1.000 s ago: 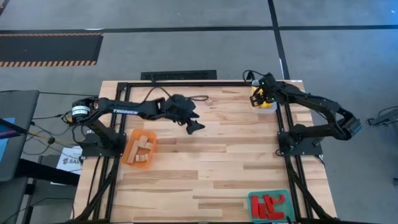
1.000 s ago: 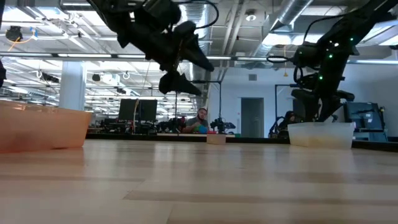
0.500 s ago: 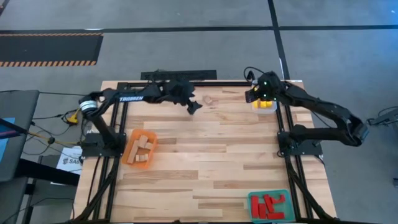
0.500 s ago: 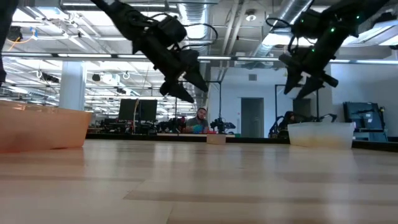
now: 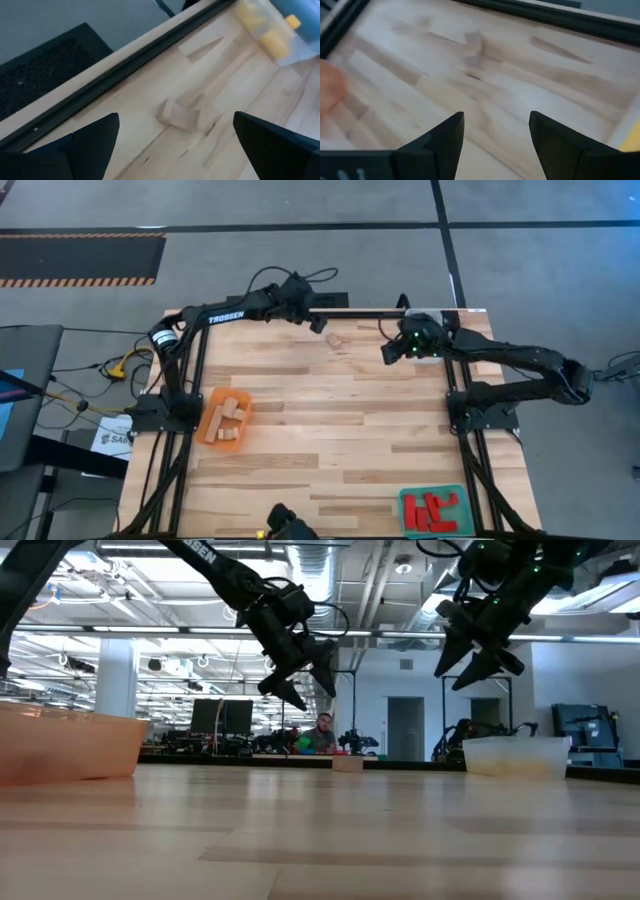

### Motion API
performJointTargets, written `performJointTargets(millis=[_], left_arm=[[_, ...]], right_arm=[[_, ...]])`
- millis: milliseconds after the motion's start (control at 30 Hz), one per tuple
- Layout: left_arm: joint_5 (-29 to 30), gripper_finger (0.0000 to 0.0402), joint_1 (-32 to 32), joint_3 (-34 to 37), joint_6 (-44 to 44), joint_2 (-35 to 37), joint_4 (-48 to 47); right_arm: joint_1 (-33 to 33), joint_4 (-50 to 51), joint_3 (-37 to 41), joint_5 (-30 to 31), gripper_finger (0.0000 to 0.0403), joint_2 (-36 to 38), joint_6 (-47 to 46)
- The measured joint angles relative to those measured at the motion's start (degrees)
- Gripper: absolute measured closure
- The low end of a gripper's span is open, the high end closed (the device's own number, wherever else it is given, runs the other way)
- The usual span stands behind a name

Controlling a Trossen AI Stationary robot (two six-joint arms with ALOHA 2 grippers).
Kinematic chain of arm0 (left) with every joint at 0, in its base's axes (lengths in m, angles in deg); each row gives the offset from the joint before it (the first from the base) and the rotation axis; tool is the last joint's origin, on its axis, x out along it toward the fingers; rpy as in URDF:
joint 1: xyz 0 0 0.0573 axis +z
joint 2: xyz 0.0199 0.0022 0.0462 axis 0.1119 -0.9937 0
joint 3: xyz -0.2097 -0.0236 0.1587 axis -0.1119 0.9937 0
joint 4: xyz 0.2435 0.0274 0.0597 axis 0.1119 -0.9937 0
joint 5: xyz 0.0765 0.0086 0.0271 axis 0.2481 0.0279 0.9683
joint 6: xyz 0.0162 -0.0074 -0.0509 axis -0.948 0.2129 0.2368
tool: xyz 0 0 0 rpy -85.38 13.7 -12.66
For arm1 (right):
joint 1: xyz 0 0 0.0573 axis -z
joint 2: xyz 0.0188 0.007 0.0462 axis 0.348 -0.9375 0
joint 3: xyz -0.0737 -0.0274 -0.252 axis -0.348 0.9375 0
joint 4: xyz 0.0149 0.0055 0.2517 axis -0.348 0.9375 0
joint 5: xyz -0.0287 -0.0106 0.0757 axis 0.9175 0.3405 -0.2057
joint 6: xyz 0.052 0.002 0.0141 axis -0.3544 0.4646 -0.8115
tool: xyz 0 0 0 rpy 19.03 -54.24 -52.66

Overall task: Sort & place blocks by color
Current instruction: Put the brown block into the orange bin

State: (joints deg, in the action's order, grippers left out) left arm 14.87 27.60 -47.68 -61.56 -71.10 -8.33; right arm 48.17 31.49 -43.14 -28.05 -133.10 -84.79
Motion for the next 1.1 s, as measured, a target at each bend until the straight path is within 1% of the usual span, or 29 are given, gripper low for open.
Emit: performJointTargets(millis=[67, 167, 233, 333, 400, 467, 533, 600, 700, 767, 900, 1033, 1100], left_arm=[[-0.9, 0.0022, 1.1, 0.0, 0.7, 0.0, -0.8], [-2.8, 0.0022, 2.7, 0.0, 1.1, 0.3, -2.6], [-3.1, 0.0022, 3.4, 0.1, 1.0, 1.5, -3.9], [-2.9, 0.0022, 4.0, 0.1, -0.8, 4.4, -4.9], [-2.8, 0.0022, 4.0, 0.6, -2.4, 7.0, -5.7], [-1.2, 0.0022, 4.0, 2.5, -4.0, 10.7, -5.7], [0.7, 0.0022, 4.0, 5.5, -5.3, 15.0, -5.1], [1.1, 0.0022, 4.5, 9.4, -6.1, 19.2, -3.6], [-0.2, 0.0022, 5.3, 14.9, -5.6, 24.4, 0.4], [-1.5, 0.0022, 5.6, 18.0, -4.3, 27.1, 1.5], [-2.9, 0.0022, 5.7, 22.0, -1.4, 29.4, 3.4], [-5.0, 0.0022, 5.4, 23.0, 0.2, 29.4, 2.9], [-5.1, 0.0022, 5.1, 23.0, 0.3, 29.4, 1.9]], right_arm=[[-1.8, -2.1, 0.0, 0.0, 0.0159, -0.9, -0.5], [-4.6, -7.9, 0.0, -0.3, 0.0159, -3.0, 0.0], [-6.2, -11.9, 0.0, -0.3, 0.0159, -5.0, 0.1], [-7.5, -20.0, 0.0, -0.4, 0.0159, -10.1, -0.9], [-7.4, -24.6, -0.8, -1.6, 0.0159, -14.3, -1.5], [-6.9, -25.8, -3.6, -2.5, 0.0159, -18.9, 0.0], [-5.8, -24.1, -7.6, -3.0, 0.0159, -23.5, 1.8], [-4.4, -19.9, -11.9, -2.8, 0.0159, -27.8, 3.9], [-2.4, -14.1, -17.5, -1.2, 0.0159, -34.2, 4.4], [-1.3, -11.8, -20.5, -1.5, 0.0159, -38.4, 4.5], [-0.2, -10.0, -26.2, -2.9, 0.0159, -44.8, 6.4], [-0.3, -7.1, -32.0, -3.1, 0.0159, -49.5, 6.6], [-0.3, -4.6, -35.0, -3.0, 0.0159, -51.6, 7.6]])
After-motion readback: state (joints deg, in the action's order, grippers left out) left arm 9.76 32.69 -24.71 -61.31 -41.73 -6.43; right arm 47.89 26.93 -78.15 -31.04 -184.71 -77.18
